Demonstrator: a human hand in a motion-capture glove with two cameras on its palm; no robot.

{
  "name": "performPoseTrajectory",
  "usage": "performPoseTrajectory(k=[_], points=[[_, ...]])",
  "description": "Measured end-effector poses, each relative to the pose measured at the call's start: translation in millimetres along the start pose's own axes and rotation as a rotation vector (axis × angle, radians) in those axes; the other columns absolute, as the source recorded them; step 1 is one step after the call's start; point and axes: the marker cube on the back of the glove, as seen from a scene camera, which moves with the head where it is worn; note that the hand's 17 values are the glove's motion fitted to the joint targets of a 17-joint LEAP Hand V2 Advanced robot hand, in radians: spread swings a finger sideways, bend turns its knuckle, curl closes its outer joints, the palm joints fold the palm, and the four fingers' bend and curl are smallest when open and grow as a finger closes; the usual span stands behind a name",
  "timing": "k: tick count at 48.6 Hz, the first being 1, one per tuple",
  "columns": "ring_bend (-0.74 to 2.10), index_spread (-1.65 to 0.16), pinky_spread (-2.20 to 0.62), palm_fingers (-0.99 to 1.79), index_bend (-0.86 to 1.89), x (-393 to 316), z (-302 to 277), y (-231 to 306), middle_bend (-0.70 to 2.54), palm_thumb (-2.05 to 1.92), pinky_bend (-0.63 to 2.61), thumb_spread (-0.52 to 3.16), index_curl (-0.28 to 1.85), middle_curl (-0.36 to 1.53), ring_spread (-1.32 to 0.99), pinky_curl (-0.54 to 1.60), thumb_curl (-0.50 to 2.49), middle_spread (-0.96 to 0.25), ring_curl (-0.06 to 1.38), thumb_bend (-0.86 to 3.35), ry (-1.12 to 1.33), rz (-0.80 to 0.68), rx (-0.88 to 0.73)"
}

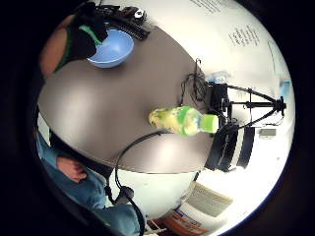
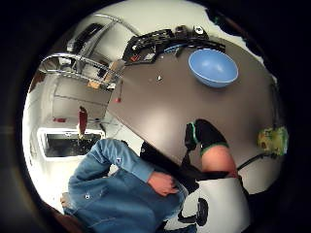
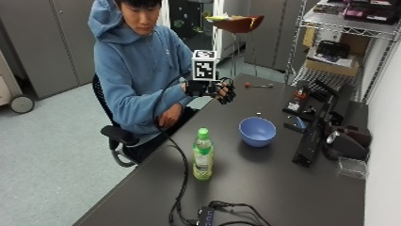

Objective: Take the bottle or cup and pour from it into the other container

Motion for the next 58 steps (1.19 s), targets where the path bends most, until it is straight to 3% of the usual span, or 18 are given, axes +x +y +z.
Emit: performPoseTrajectory(k=[8,18,33,58], points=[[0.45,-0.28,0.12,0.56,0.12,-11,2,-4,0.24,0.63,0.51,0.66,0.12,0.15,0.02,0.22,0.21,0.01,0.19,0.31,0.013,-0.022,-0.019],[0.46,-0.32,0.14,0.54,0.12,-9,-9,-4,0.23,0.68,0.51,0.84,0.16,0.22,0.03,0.27,0.29,0.02,0.24,0.22,0.013,-0.021,0.006],[0.46,-0.33,0.15,0.54,0.12,15,-21,24,0.21,0.73,0.49,0.92,0.19,0.28,0.03,0.3,0.37,0.02,0.27,0.1,0.048,0.018,0.061],[0.45,-0.35,0.17,0.41,0.09,127,-44,99,0.2,0.78,0.52,0.91,0.18,0.34,0.04,0.35,0.45,0.02,0.31,-0.03,-0.023,0.199,0.228]])
